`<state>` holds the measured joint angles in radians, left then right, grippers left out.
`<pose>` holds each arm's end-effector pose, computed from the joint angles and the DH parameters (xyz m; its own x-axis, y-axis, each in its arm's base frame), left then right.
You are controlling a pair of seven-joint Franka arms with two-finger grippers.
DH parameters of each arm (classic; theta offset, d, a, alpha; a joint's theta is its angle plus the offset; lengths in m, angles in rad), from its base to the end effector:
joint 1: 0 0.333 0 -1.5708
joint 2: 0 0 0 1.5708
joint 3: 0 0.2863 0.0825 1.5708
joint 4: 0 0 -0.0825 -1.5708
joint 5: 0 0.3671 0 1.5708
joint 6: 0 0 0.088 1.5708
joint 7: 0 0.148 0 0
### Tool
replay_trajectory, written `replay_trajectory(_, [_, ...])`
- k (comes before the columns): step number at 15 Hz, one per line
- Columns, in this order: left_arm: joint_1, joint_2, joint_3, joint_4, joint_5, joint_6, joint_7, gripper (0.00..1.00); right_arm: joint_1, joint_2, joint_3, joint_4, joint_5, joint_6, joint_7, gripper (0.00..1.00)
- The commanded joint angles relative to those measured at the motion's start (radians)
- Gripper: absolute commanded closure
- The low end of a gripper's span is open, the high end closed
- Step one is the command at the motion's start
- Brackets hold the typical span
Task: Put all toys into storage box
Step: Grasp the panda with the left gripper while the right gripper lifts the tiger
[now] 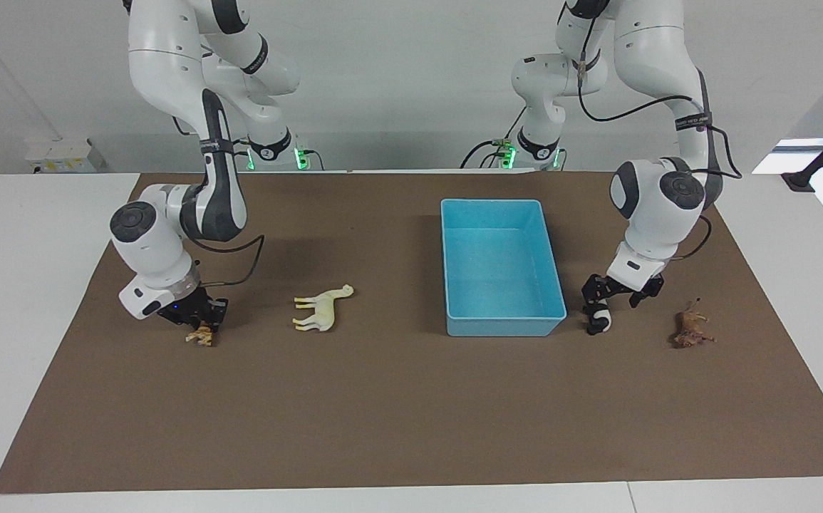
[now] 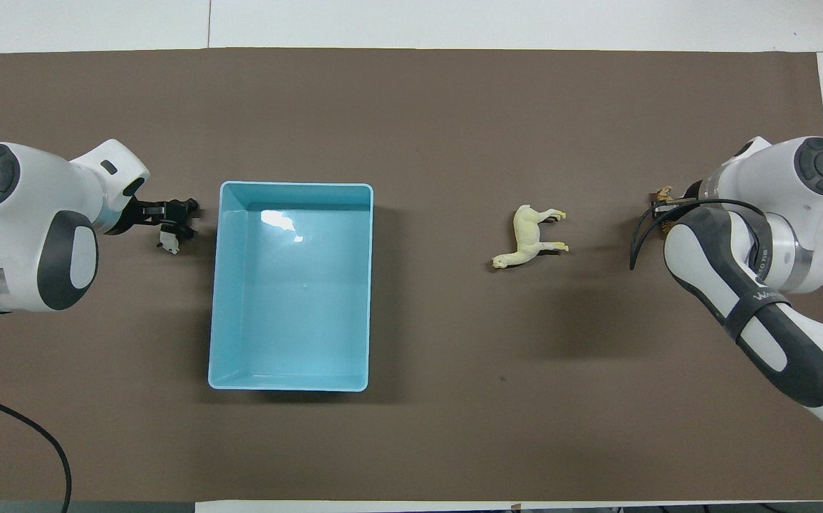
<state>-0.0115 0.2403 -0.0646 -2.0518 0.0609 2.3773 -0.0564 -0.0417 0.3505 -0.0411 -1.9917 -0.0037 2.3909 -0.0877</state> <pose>0.5773 -0.0415 0.2713 0.9944 -0.0602 0.0868 -0.0582 -0.9980 -0.0255 0.5896 -0.0490 0.2334 0.9988 0.0109 0.0473 0.0099 -0.9997 0.0210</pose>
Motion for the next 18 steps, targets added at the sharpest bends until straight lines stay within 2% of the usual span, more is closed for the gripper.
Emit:
replay_trajectory(1, [-0.015,0.01,0.009,-0.021,0.019,0.042,-0.025,0.0,-0.003,-0.001,0.006,0.025,0.008,-0.033,0.008,1.0])
replay_trajectory(2, [-0.005,0.01,0.009,-0.024,0.019,0.043,-0.017,0.0,-0.003,-0.007,0.007,0.045,0.008,-0.053,0.008,1.0])
replay_trajectory(5, [-0.002,0.03,0.009,-0.031,0.019,0.057,-0.017,0.0,-0.003,-0.037,0.01,0.161,0.008,-0.218,0.008,1.0])
replay_trajectory(10, [-0.011,0.036,0.009,-0.038,0.019,0.068,-0.022,0.0,-0.001,-0.129,0.041,0.263,0.008,-0.409,0.012,1.0])
replay_trajectory(11, [-0.016,0.036,0.009,-0.039,0.019,0.063,-0.026,0.07,-0.001,-0.136,0.043,0.293,0.008,-0.455,0.013,1.0])
replay_trajectory(12, [-0.015,0.034,0.009,-0.041,0.019,0.062,-0.023,0.27,-0.001,-0.137,0.049,0.327,0.008,-0.498,0.016,1.0])
replay_trajectory(13, [-0.007,0.034,0.009,-0.041,0.019,0.063,-0.019,0.52,0.0,-0.139,0.05,0.358,0.008,-0.542,0.017,1.0])
replay_trajectory(15, [-0.011,0.034,0.011,-0.033,0.019,0.05,-0.02,0.82,0.0,-0.16,0.05,0.373,0.007,-0.567,0.025,1.0])
replay_trajectory(16, [-0.007,0.036,0.009,-0.022,0.019,0.036,-0.02,0.9,0.0,-0.169,0.05,0.373,0.007,-0.567,0.025,1.0])
replay_trajectory(18, [-0.005,0.03,0.011,0.024,0.019,-0.019,-0.02,0.95,-0.001,-0.173,0.05,0.373,0.005,-0.573,0.023,1.0])
